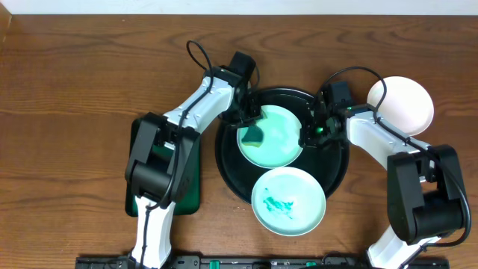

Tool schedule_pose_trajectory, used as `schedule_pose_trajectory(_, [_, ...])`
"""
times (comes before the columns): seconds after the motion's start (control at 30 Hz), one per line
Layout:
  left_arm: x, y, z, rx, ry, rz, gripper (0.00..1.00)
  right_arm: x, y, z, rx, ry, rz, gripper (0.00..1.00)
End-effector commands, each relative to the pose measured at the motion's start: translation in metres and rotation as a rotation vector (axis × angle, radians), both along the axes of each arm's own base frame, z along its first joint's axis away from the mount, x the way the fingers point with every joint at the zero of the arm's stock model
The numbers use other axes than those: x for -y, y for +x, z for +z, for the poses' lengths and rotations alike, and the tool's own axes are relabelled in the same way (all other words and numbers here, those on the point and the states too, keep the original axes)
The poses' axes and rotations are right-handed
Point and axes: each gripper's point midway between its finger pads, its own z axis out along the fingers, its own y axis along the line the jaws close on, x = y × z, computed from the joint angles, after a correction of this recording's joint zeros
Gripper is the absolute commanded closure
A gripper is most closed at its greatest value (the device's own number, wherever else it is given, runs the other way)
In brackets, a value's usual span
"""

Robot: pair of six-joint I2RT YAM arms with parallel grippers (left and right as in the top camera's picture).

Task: Clean dirty plates on tray and stack at the side
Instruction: 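Scrub the mint plate with the sponge while the right gripper holds its rim, then keep scrubbing the plate surface with the sponge in the left gripper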

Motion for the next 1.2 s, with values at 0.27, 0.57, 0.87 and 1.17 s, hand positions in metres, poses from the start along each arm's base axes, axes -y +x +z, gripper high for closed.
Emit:
schedule_pose_trajectory(0.27, [-0.043,0.015,0.079,0.205,0.113,0.038,0.93,0.005,-0.007,-0.009,-0.023,-0.033,0.004,0.99])
schedule_pose_trajectory(0.57, [-0.046,0.005,0.076,0.171,0.13,0.009,0.93,0.004,-0.001,-0.008,0.004,-0.027,0.005,0.21])
schedule_pose_trajectory(0.87, [-0.041,0.002,0.077,0.165,0.103,-0.017,0.93,-0.009,0.021,0.0,0.106,0.027,0.016,0.28])
schedule_pose_trajectory(1.17, [-0.032,-0.002,0.077,0.174,0.101,-0.068,0.93,-0.011,0.017,-0.023,0.041,0.018,-0.027,0.99])
